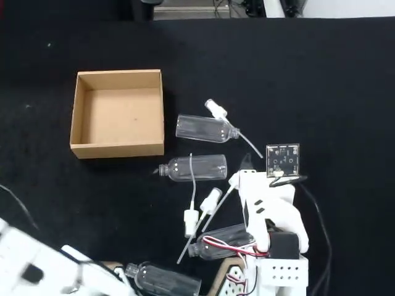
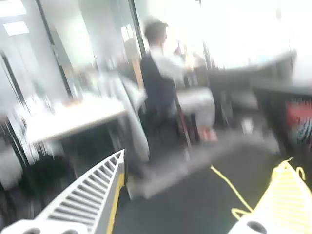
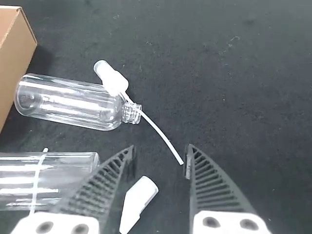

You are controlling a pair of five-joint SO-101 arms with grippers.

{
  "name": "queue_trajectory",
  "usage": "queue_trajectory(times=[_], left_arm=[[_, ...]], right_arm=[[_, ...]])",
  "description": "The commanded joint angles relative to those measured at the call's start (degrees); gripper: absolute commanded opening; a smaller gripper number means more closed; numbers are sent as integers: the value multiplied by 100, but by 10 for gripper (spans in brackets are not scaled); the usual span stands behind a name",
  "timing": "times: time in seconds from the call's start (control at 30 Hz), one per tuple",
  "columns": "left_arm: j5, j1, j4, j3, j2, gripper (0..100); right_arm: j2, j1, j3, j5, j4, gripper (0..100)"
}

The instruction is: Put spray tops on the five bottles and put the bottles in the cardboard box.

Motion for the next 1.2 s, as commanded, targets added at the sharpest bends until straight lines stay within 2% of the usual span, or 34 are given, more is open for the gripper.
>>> queue_trajectory(times=[0.0,0.23,0.4,0.57,0.87,1.1,1.17], left_arm=[[79,-259,220,48,923,432],[53,-277,193,1877,-308,432],[35,-127,-923,3547,-1363,432],[-273,-119,-1697,4760,-1618,432],[-79,-127,-1758,4514,-1222,432],[-88,-110,-1785,3512,527,432],[-79,-119,-2268,3442,932,432]], right_arm=[[-549,-44,-57,35,-185,138],[-549,-44,-48,18,-185,138],[-549,-44,-48,26,-185,138],[-549,-44,-48,26,-176,138],[-549,-44,-48,26,-158,138],[-549,-44,-48,26,-158,138],[-549,-44,-48,18,-167,138]])
